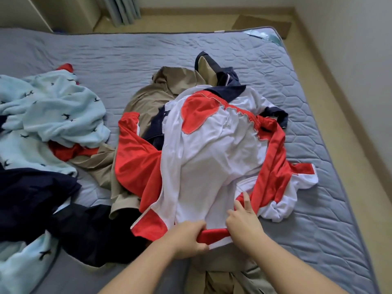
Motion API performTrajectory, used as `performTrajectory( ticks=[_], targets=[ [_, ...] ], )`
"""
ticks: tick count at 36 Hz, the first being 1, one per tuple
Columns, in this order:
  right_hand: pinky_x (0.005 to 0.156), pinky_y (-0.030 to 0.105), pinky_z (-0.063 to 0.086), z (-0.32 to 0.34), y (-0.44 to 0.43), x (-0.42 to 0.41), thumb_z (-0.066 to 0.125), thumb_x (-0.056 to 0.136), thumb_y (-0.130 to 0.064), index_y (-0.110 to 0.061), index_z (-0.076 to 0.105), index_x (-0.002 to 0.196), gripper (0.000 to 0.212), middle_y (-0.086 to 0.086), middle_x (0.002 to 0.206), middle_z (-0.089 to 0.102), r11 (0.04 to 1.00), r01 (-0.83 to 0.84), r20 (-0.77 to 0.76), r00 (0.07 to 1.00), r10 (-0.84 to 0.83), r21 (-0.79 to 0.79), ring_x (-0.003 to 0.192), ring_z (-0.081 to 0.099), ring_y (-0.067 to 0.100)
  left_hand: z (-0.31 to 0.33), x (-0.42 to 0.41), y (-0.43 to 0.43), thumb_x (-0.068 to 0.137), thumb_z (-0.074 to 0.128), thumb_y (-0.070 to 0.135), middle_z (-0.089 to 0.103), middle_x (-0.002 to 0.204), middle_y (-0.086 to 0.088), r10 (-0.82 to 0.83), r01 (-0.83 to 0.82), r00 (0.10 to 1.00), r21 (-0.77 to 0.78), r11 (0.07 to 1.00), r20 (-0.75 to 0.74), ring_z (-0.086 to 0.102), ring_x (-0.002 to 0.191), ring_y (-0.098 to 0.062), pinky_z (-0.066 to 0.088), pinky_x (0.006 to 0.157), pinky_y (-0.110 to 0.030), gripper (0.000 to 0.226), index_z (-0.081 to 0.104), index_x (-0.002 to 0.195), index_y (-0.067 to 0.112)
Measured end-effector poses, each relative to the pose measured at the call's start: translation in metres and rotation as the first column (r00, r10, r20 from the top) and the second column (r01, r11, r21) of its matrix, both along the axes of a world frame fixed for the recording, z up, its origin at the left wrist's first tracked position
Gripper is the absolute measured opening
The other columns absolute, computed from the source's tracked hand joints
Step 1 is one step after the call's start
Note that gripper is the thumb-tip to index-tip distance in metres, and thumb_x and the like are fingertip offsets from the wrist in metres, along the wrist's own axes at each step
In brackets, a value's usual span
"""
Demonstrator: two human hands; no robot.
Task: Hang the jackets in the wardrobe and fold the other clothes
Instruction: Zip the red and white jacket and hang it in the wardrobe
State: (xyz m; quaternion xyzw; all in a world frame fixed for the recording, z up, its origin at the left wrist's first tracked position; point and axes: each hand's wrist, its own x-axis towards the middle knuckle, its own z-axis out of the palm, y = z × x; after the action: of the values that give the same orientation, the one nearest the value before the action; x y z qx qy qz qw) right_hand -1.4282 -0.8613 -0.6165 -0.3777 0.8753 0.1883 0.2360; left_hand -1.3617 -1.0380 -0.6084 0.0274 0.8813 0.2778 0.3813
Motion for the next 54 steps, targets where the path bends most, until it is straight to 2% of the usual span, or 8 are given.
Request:
performTrajectory(
  ticks=[11,25,34,38,45,47,50,54],
  targets=[
    [0.083,0.035,0.038,0.172,0.058,-0.040,0.048,0.083,-0.020,-0.013,0.062,0.101,0.024,0.012,0.105,0.066,0.998,-0.036,0.011,0.999,0.037,-0.044,0.093,0.058,0.033,0.159,-0.016,-0.015,0.083,0.049,0.022,0.063,0.100,-0.007,-0.181,0.098,0.953,-0.314,0.944,-0.245,0.057,0.097,-0.029,0.035,0.069,-0.032,0.014,0.057,0.095,0.021],
    [0.063,0.026,0.036,0.520,0.100,-0.086,0.054,0.080,-0.040,-0.029,0.054,0.077,0.011,-0.004,0.091,0.065,0.887,0.104,-0.310,0.913,-0.264,-0.449,0.090,0.062,0.023,0.518,-0.038,-0.017,0.091,0.049,0.025,0.058,0.082,-0.004,-0.139,-0.282,0.646,-0.404,0.870,-0.750,0.059,0.078,-0.031,0.041,0.060,-0.032,0.011,0.042,0.084,0.020],
    [0.066,0.028,0.048,0.703,0.102,-0.059,0.071,0.077,-0.035,-0.026,0.057,0.062,0.022,0.000,0.070,0.063,0.556,0.174,-0.111,0.890,-0.442,-0.813,0.071,0.062,0.022,0.704,0.007,-0.008,0.088,0.058,0.022,0.066,0.079,-0.008,0.254,-0.580,0.482,-0.088,0.810,-0.839,0.065,0.086,-0.029,0.044,0.065,-0.029,0.013,0.063,0.080,0.014],
    [0.062,0.027,0.050,0.740,0.095,-0.032,0.071,0.076,-0.029,-0.016,0.068,0.083,0.014,0.004,0.079,0.066,0.657,0.218,-0.093,0.910,-0.404,-0.721,0.072,0.063,0.020,0.735,0.027,-0.005,0.091,0.055,0.024,0.064,0.084,-0.012,0.272,-0.617,0.474,-0.095,0.781,-0.837,0.061,0.088,-0.030,0.039,0.066,-0.029,0.020,0.058,0.075,0.012],
    [0.066,0.031,0.047,0.825,0.072,0.004,0.063,0.085,-0.026,-0.011,0.065,0.082,0.016,0.006,0.074,0.063,0.009,-0.346,-0.292,0.778,-0.556,-0.938,0.071,0.059,0.023,0.804,0.048,-0.009,0.093,0.053,0.028,0.065,0.081,-0.017,0.173,-0.599,-0.326,0.345,0.723,-0.929,0.063,0.079,-0.039,0.037,0.061,-0.033,0.020,0.058,0.095,0.009],
    [0.067,0.031,0.051,0.808,0.060,0.018,0.060,0.085,-0.024,-0.014,0.067,0.085,0.012,0.006,0.076,0.067,0.066,-0.303,-0.295,0.821,-0.488,-0.951,0.071,0.063,0.023,0.787,0.055,-0.002,0.093,0.053,0.032,0.067,0.089,-0.018,0.081,-0.601,-0.120,0.137,0.788,-0.989,0.064,0.083,-0.038,0.040,0.062,-0.035,0.023,0.059,0.105,0.013],
    [0.064,0.027,0.049,0.744,0.052,0.032,0.064,0.075,-0.028,-0.021,0.068,0.083,0.011,0.002,0.081,0.066,0.812,0.049,-0.360,0.880,-0.311,-0.581,0.078,0.065,0.024,0.739,0.067,-0.003,0.091,0.051,0.032,0.067,0.103,-0.008,-0.222,-0.460,0.617,-0.574,0.677,-0.755,0.065,0.096,-0.030,0.046,0.068,-0.030,0.023,0.066,0.102,0.019],
    [0.064,0.026,0.047,0.727,0.064,0.023,0.062,0.078,-0.022,-0.011,0.071,0.093,0.020,0.009,0.086,0.066,0.749,0.150,-0.280,0.866,-0.415,-0.645,0.081,0.064,0.025,0.741,0.072,-0.040,0.091,0.054,0.033,0.066,0.095,-0.009,-0.181,-0.483,0.537,-0.476,0.735,-0.824,0.063,0.090,-0.029,0.049,0.072,-0.033,0.019,0.060,0.082,0.017]
  ],
)
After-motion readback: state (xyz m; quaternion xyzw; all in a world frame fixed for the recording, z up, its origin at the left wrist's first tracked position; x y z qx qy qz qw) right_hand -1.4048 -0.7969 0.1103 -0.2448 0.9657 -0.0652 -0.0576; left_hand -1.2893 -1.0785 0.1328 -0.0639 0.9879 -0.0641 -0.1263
